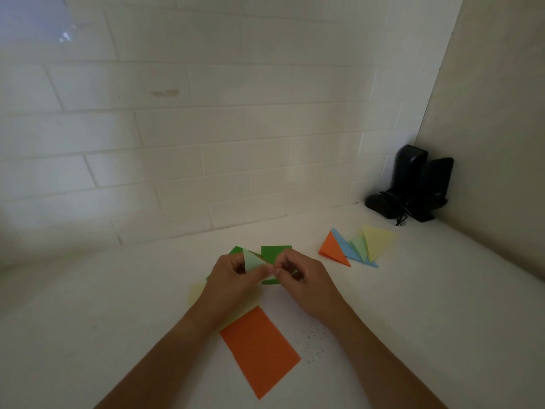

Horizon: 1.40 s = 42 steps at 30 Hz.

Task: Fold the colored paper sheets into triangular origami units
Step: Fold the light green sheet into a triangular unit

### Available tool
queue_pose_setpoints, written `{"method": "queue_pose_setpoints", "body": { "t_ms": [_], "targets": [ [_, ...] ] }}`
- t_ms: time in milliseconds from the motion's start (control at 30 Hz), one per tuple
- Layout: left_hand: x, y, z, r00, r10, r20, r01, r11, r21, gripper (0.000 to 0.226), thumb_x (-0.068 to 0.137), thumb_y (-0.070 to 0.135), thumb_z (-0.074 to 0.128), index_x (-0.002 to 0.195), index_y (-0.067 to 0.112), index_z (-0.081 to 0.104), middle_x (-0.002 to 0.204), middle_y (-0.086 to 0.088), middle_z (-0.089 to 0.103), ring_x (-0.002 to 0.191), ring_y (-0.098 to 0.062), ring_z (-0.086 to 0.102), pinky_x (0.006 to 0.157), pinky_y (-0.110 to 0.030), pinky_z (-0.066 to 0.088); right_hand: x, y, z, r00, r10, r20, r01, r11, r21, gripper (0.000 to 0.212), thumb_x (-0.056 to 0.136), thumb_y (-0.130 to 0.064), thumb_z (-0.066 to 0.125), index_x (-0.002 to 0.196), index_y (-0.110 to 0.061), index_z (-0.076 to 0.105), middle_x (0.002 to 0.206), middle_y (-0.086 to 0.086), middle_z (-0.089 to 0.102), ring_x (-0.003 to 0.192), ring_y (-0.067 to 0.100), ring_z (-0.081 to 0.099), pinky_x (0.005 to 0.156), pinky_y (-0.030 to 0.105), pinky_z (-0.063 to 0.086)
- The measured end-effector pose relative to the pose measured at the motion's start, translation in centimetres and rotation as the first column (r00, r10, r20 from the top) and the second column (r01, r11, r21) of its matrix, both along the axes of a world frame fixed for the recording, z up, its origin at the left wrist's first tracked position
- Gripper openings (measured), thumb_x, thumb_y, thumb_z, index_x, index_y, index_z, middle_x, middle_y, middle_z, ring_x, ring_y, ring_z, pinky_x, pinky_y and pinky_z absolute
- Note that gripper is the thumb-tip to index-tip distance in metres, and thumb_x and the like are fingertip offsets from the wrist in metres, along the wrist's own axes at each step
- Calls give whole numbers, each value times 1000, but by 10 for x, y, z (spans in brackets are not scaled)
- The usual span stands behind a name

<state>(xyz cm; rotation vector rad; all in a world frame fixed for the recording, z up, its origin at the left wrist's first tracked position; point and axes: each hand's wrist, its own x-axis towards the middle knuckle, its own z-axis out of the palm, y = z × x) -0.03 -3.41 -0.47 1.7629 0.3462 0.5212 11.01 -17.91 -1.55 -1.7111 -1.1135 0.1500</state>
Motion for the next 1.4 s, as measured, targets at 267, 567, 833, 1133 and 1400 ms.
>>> {"method": "queue_pose_setpoints", "body": {
  "t_ms": [267, 567, 833, 1133, 1400],
  "targets": [
    [-1, 3, 4, 999, 23, 46, -22, 1000, -13, 4, 90, 13, 76, 89, 11, 80, 87, -13, 77, 84, -33, 74, 74, -36, 56, -1, -1, 0, 999, -41, -32, 41, 999, 11, 14, 95, -3, 59, 85, -12, 58, 75, 0, 56, 66, 4, 48, 61, 19, 41],
    [1, 4, -2, 999, 34, 33, -35, 999, 41, 42, 96, 30, 71, 76, -7, 66, 66, -21, 53, 60, -17, 46, 61, -31, 38, -2, -1, 2, 1000, -15, -18, 15, 1000, 10, 13, 95, -3, 58, 84, -10, 57, 74, -1, 55, 66, 6, 47, 61, 24, 42],
    [1, 4, -2, 1000, -8, 31, 4, 995, 104, 49, 97, 35, 70, 73, -7, 61, 68, -28, 48, 63, -19, 43, 65, -35, 37, -2, -1, 2, 999, -3, -46, 4, 1000, 13, 12, 99, -11, 61, 87, -11, 59, 76, 1, 57, 67, 7, 49, 62, 22, 42],
    [3, -2, 1, 999, 41, 6, -41, 999, 8, 43, 107, 31, 52, 82, 13, 83, 80, -6, 79, 77, -18, 74, 73, -19, 53, -1, 0, 0, 999, -9, -50, 10, 1000, 15, 16, 99, -9, 59, 84, -12, 58, 71, -6, 52, 65, 4, 46, 60, 20, 40],
    [1, 0, 0, 998, 52, 34, -53, 998, 33, 33, 96, 38, 70, 83, 9, 79, 76, -13, 72, 71, -21, 68, 71, -40, 51, 1, 0, 0, 999, -44, -32, 44, 999, 16, 16, 100, -10, 59, 85, -14, 59, 73, -6, 54, 65, 3, 46, 60, 17, 39]
  ]
}}
